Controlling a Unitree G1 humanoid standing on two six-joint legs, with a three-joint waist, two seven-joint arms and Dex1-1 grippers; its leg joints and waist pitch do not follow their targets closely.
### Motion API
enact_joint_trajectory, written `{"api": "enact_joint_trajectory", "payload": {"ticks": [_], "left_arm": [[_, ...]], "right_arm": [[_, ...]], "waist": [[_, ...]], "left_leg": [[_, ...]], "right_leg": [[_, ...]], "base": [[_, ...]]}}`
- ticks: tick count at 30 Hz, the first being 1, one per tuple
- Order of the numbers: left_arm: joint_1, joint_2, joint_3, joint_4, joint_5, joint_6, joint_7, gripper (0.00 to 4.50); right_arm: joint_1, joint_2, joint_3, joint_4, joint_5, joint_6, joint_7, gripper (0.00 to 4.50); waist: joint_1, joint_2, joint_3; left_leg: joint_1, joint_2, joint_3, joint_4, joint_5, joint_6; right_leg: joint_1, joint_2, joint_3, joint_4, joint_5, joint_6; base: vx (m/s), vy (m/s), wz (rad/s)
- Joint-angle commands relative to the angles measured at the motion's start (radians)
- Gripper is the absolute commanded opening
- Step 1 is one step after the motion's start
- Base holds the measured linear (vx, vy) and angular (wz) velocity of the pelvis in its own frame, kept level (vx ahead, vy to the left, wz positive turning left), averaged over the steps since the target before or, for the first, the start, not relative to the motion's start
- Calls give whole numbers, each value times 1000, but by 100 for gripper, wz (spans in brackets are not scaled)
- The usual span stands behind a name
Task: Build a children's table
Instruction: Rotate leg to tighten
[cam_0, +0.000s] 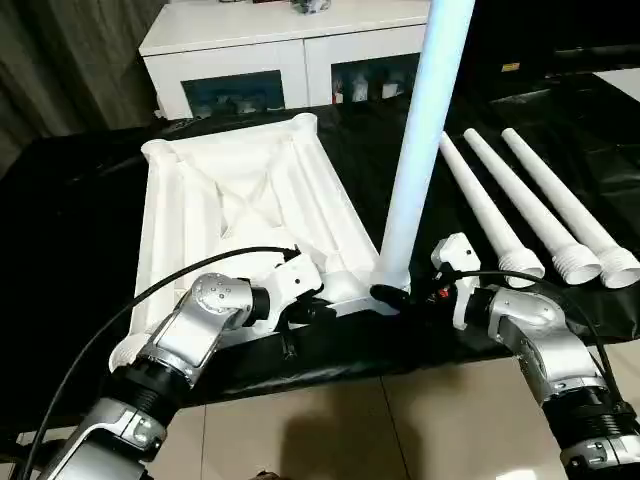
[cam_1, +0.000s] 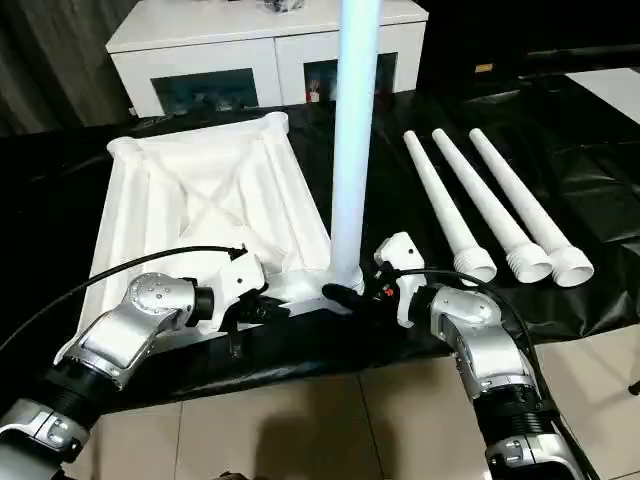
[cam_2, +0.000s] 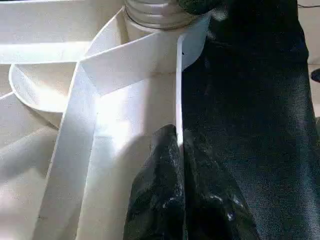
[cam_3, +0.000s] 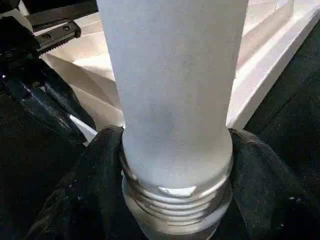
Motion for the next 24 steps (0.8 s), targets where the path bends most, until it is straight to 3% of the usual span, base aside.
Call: {"api": "enact_joint_trajectory", "payload": {"ticks": [1, 5, 7, 8, 10, 12, 14, 15, 17, 19, 20, 21, 23, 24], "left_arm": [[17, 6, -9, -1, 15, 25, 3, 0], [0, -37, 4, 32, 32, 56, 89, 0], [-21, -76, 19, 62, 41, 83, 159, 0], [-56, -128, 40, 103, 47, 127, 244, 0], [-93, -172, 59, 145, 48, 169, 314, 0], [-161, -242, 82, 233, 63, 218, 443, 0], [-174, -252, 82, 251, 66, 218, 457, 0], [-193, -269, 85, 283, 76, 204, 494, 0], [-209, -282, 85, 313, 86, 192, 519, 0], [-233, -292, 84, 360, 105, 158, 555, 0], [-236, -289, 86, 367, 106, 153, 556, 0], [-237, -284, 86, 364, 107, 151, 553, 0], [-234, -268, 85, 359, 109, 145, 538, 0], [-231, -259, 81, 351, 111, 138, 528, 0]], "right_arm": [[-8, 28, -6, 23, -5, 10, -46, 274], [-21, 93, -18, 97, -59, 9, -229, 272], [-32, 143, -37, 140, -76, 5, -349, 272], [-55, 195, -61, 192, -96, 12, -501, 272], [-79, 233, -78, 237, -105, 19, -607, 272], [-130, 287, -84, 317, -129, 21, -755, 272], [-143, 299, -87, 338, -130, 22, -781, 272], [-169, 319, -95, 380, -124, 21, -815, 272], [-195, 337, -94, 423, -129, 13, -833, 272], [-239, 369, -89, 478, -139, -31, -841, 272], [-246, 375, -92, 477, -140, -53, -838, 307], [-247, 377, -93, 469, -138, -68, -820, 342], [-253, 373, -93, 463, -143, -92, -815, 342], [-256, 367, -90, 459, -146, -102, -809, 348]], "waist": [[2, -15, -77], [-17, -16, -67], [-26, -15, -58], [-34, -14, -54], [-41, -14, -54], [-46, -9, -53], [-47, -12, -54], [-49, -6, -52], [-55, -9, -51], [-62, -9, -49], [-61, -7, -47], [-61, -5, -48], [-62, -5, -49], [-67, -3, -50]], "left_leg": [[25, 51, -18, -64, -198, 97], [24, 49, -21, -73, -280, 56], [31, 45, -23, -79, -368, 22], [34, 43, -25, -82, -420, -2], [43, 39, -32, -85, -476, -35], [50, 35, -34, -82, -499, -45], [49, 35, -36, -84, -515, -32], [45, 35, -37, -87, -529, -24], [54, 30, -36, -84, -567, -24], [54, 29, -40, -83, -593, -22], [56, 30, -42, -85, -614, -21], [57, 32, -44, -86, -623, -20], [54, 36, -48, -94, -639, -20], [41, 37, -53, -100, -638, -20]], "right_leg": [[46, -47, 19, -44, -120, -257], [43, -47, 18, -54, -230, -240], [38, -47, 17, -65, -352, -213], [35, -48, 17, -71, -433, -188], [31, -47, 14, -82, -504, -151], [23, -47, 12, -88, -514, -144], [27, -45, 8, -97, -505, -133], [26, -45, 7, -98, -508, -129], [17, -42, 2, -106, -537, -120], [17, -43, -4, -111, -568, -109], [16, -44, -8, -115, -590, -96], [18, -45, -11, -118, -589, -91], [26, -45, -19, -115, -557, -93], [36, -49, -23, -109, -531, -96]], "base": [[0, 0, 0], [0, 0, 0], [0, 0, 0], [0, 0, 0], [0, 0, 0], [-27, 5, 0], [-27, 5, 0], [0, 0, 0], [0, 0, 0], [0, 0, 0], [0, 0, 0], [0, 0, 0], [0, 0, 0], [0, 0, 0]]}}
